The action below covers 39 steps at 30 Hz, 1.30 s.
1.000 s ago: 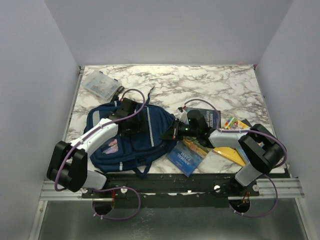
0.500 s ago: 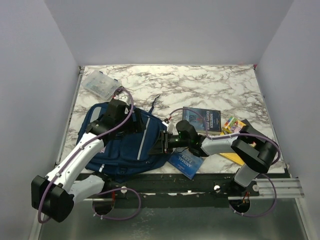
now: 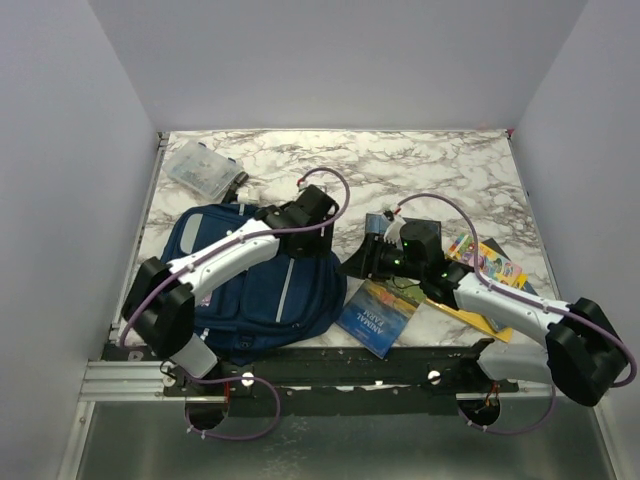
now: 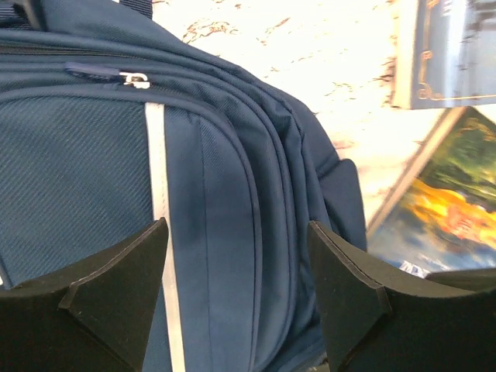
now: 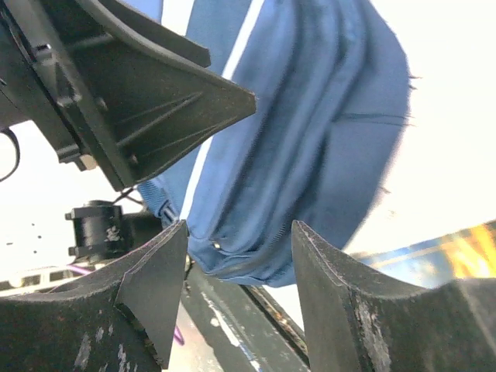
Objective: Pack the student bag
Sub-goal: Adjust the student bag at the center of the board.
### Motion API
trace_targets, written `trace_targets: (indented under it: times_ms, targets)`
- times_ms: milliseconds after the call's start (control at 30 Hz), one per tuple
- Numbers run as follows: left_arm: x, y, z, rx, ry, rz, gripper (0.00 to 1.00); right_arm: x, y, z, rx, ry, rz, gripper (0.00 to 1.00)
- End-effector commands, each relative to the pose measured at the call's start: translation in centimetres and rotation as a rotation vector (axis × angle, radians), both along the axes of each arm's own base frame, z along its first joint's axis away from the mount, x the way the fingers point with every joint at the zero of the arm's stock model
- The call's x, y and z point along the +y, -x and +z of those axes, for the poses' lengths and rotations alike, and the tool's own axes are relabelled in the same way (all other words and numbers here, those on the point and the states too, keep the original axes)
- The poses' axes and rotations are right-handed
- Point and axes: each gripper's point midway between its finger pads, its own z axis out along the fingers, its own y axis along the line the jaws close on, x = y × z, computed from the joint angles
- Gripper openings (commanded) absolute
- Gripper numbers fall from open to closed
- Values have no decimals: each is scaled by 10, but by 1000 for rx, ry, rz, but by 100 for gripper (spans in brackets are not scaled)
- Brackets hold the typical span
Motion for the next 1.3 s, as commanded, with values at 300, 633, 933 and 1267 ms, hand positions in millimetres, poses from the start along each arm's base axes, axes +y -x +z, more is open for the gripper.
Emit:
trace_targets:
  times_ms: [300, 633, 933, 1267]
  targets:
    - [25, 5, -59, 6, -359, 79, 47, -25, -4, -31, 41, 115, -28, 59]
    - [20, 19, -33, -175, -83, -9, 0, 7, -35, -8, 24, 52, 84, 61]
    - [22, 41, -7, -373, 195, -71, 0, 37, -58, 18, 34, -66, 221, 60]
    - [32, 62, 4, -509, 403, -65, 0, 72, -74, 23, 103, -232, 349, 61]
